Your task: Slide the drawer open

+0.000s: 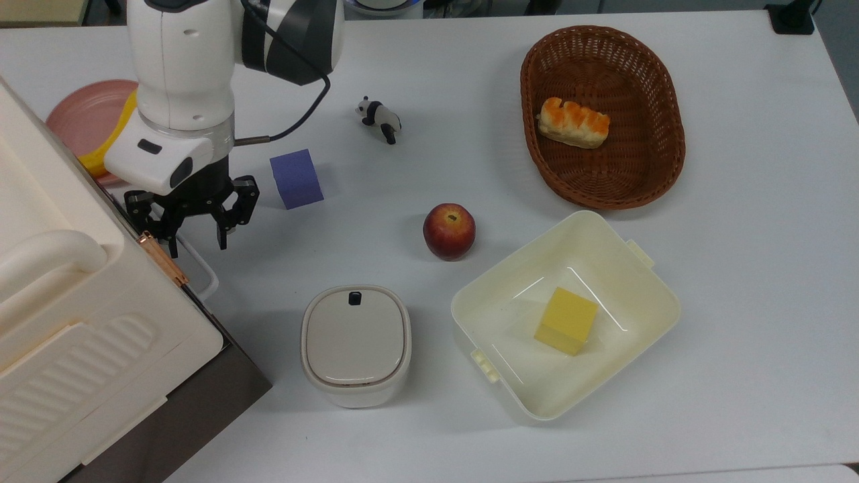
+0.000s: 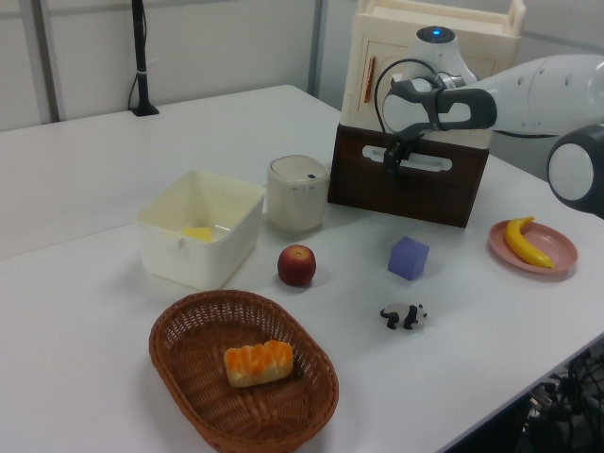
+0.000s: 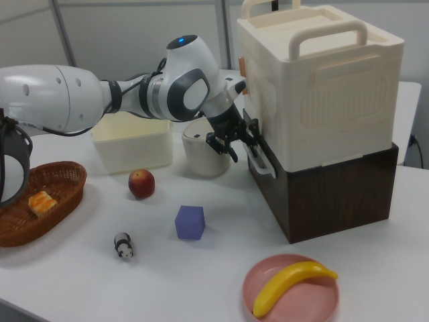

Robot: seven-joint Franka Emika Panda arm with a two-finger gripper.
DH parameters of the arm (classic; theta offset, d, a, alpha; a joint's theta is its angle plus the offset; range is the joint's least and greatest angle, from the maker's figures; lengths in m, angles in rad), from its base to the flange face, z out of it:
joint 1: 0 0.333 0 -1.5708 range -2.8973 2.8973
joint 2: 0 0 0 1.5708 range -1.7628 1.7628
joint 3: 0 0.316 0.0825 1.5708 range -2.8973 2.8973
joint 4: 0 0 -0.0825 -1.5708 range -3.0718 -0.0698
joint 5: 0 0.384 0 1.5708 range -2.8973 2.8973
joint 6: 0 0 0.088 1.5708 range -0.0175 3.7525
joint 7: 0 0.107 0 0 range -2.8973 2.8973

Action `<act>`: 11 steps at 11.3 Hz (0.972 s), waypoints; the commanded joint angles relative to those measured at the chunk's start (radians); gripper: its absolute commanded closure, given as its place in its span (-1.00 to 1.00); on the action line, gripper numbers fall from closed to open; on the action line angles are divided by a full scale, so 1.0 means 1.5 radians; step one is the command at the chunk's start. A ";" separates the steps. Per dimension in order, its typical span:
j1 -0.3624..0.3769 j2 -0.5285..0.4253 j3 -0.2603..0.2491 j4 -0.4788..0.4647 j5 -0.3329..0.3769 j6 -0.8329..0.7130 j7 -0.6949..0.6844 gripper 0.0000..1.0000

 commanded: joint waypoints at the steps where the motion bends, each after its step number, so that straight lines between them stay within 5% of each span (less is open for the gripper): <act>1: 0.004 0.009 -0.007 0.012 -0.010 0.012 -0.004 -0.14; 5: 0.003 -0.001 -0.007 0.012 -0.007 0.011 0.007 -0.34; 11: 0.003 -0.003 -0.003 0.012 -0.005 0.009 0.019 -0.13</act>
